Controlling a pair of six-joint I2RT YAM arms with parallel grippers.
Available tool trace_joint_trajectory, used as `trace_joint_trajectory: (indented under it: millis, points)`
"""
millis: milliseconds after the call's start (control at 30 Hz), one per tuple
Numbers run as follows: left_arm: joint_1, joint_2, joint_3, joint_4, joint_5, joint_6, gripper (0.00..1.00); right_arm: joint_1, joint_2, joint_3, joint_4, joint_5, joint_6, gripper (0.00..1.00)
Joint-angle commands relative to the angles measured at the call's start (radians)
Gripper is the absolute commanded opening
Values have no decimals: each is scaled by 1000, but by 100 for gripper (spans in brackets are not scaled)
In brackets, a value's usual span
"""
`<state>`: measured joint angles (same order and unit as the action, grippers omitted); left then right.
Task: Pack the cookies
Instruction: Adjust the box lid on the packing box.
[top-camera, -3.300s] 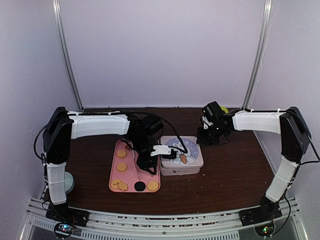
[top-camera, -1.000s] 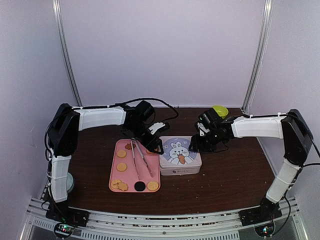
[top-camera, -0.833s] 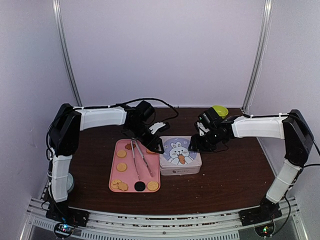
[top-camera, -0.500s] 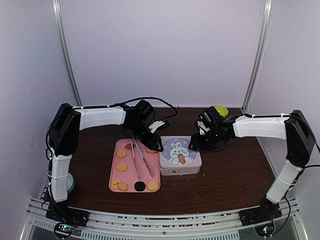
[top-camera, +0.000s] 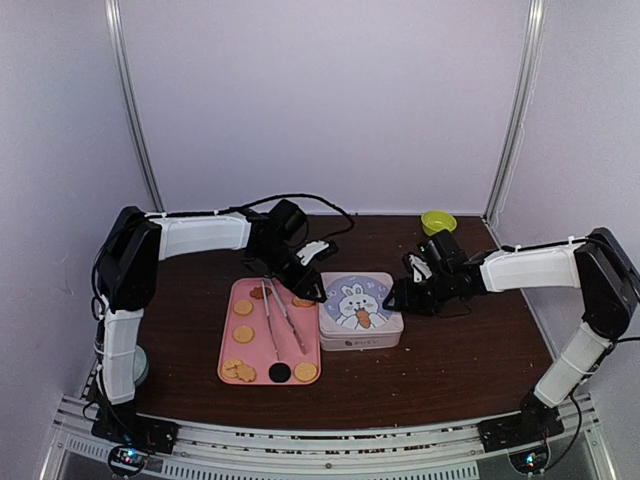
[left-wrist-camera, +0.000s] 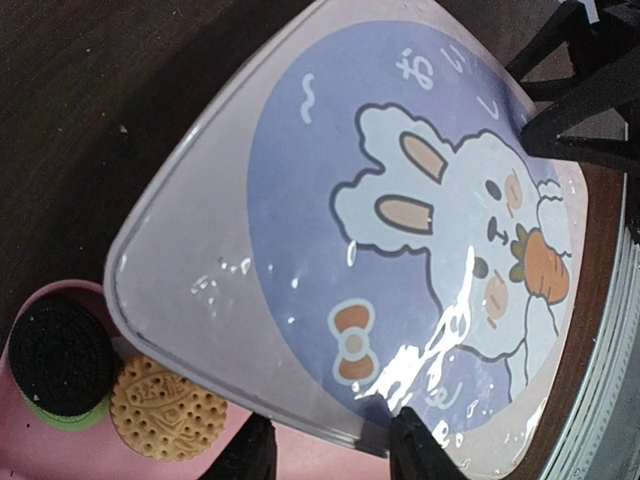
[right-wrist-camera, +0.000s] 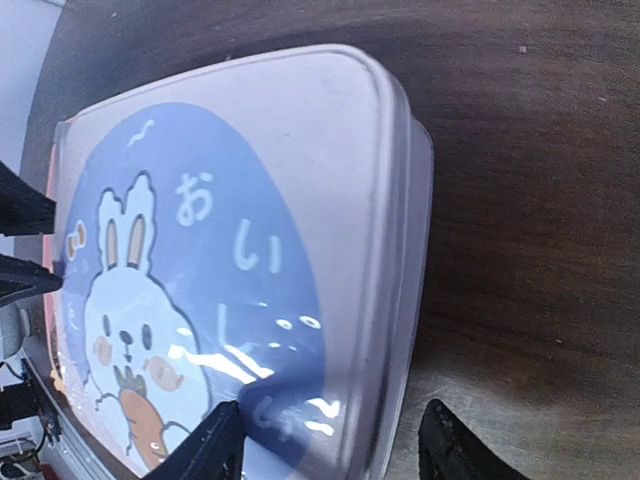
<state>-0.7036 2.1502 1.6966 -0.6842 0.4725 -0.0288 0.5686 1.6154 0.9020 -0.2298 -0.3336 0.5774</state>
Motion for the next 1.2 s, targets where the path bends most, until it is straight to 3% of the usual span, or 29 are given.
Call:
trace_joint_trajectory:
  millis: [0,600,933,1167]
  points:
    - [9,22,-34,-21,-60,13,39,0,36,-22,120,-91,26,60]
    - [7,30,-42,-21,-36,22,38,-6,-80,-69,229,-152,123,40]
    - [-11,32,-44,-24,-40,34,37,-6,-112,-117,250,-158,142,39]
    - [-15,46,-44,-30,-60,40,36,-5,-173,-121,226,-173,129,44]
